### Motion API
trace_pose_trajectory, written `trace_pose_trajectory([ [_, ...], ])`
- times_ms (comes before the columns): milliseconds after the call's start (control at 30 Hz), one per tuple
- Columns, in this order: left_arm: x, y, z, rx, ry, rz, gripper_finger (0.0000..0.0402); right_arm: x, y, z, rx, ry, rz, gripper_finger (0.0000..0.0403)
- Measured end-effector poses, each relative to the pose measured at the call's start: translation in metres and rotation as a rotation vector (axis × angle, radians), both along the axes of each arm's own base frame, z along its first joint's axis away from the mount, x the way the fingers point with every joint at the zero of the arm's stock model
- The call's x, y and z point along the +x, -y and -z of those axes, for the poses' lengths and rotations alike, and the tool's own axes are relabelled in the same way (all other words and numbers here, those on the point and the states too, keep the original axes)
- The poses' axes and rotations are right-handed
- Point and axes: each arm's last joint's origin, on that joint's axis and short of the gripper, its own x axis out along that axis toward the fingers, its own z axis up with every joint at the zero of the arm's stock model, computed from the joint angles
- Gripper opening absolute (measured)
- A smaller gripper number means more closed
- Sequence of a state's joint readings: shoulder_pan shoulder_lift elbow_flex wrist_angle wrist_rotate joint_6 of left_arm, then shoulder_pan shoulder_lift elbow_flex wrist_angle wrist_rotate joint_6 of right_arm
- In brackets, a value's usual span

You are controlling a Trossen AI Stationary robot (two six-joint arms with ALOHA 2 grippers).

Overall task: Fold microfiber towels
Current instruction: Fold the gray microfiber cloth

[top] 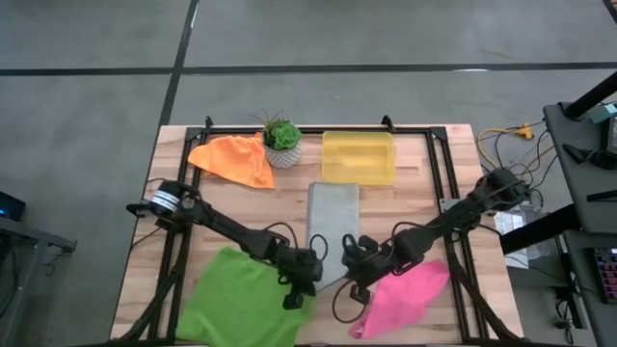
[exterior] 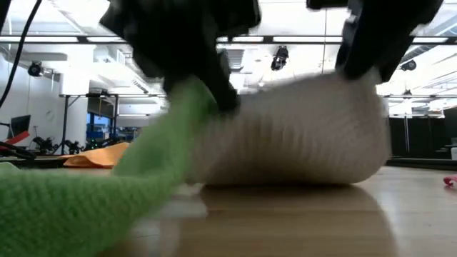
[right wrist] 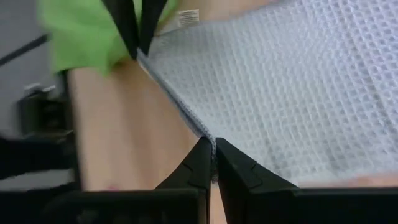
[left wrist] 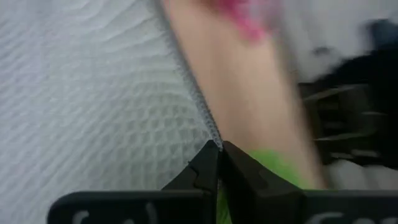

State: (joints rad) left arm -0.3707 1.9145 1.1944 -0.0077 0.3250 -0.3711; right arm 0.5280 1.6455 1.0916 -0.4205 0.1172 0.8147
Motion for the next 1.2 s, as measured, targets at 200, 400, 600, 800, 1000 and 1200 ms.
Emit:
trace_pose_trajectory([
  [200,0.002,-0.01,-0.001,0.001,-0.022,0.006,0.0,-0.012,-0.003,-0.021,0.033,0.046,-0.033,0.0011],
  [400,0.004,-0.038,-0.02,0.123,0.071,-0.091,0.0,-0.019,0.017,-0.02,-0.106,-0.036,0.027,0.0011],
  [600,0.001,-0.077,-0.047,0.326,0.176,-0.177,0.0,-0.018,0.049,-0.014,-0.247,-0.11,0.119,0.0011],
  [800,-0.005,-0.118,-0.047,0.455,0.081,-0.311,0.0,-0.014,0.088,-0.008,-0.3,-0.123,0.201,0.0011],
  [1000,-0.004,-0.148,-0.045,0.584,0.072,-0.367,0.0,-0.012,0.13,0.011,-0.347,-0.141,0.264,0.0011],
  [1200,-0.005,-0.177,-0.045,0.636,0.049,-0.455,0.0,-0.011,0.163,0.023,-0.365,-0.135,0.319,0.0011],
])
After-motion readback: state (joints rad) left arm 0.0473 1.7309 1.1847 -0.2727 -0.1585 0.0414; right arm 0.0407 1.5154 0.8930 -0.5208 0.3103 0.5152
